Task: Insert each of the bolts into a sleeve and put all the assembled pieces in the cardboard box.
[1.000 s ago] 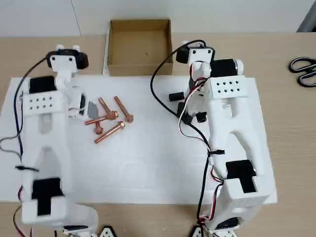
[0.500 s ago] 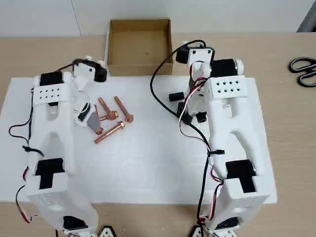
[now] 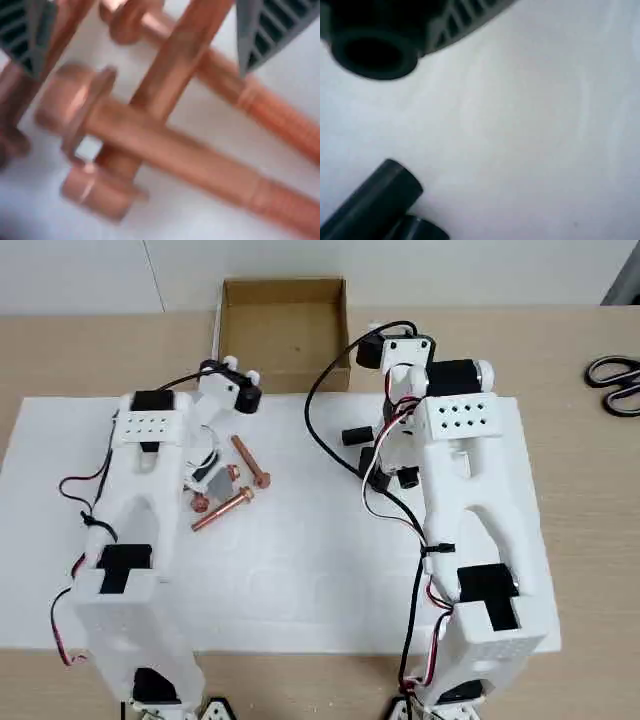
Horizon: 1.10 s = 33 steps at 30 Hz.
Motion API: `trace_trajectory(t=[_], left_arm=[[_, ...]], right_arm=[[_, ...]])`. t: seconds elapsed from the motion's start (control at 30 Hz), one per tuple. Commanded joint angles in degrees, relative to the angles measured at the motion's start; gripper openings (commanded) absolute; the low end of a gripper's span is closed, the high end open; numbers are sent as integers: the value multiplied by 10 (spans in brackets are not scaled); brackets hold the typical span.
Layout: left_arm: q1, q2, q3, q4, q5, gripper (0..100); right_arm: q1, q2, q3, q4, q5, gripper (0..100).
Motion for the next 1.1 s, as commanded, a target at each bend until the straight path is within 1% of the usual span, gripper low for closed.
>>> trace_trajectory(t=[0.0,0.23,0.3,0.43,0.57,0.83,0.93,1.07], left_arm=[[8,10,-23,-20,1,239],[9,53,-59,-5,2,234],[14,64,-73,1,2,200],[21,76,-84,6,3,96],[24,72,-85,3,25,17],[27,70,-86,7,25,9],[47,70,-96,33,25,8],[75,70,-152,88,25,7]], right_arm=[[-2,-36,-11,6,4,3],[-2,-36,-11,6,4,3],[-2,-36,-11,6,4,3],[-2,-36,-11,6,4,3],[-2,-36,-11,6,4,3],[-2,-36,-11,6,4,3],[-2,-36,-11,6,4,3],[-2,-36,-11,6,4,3]])
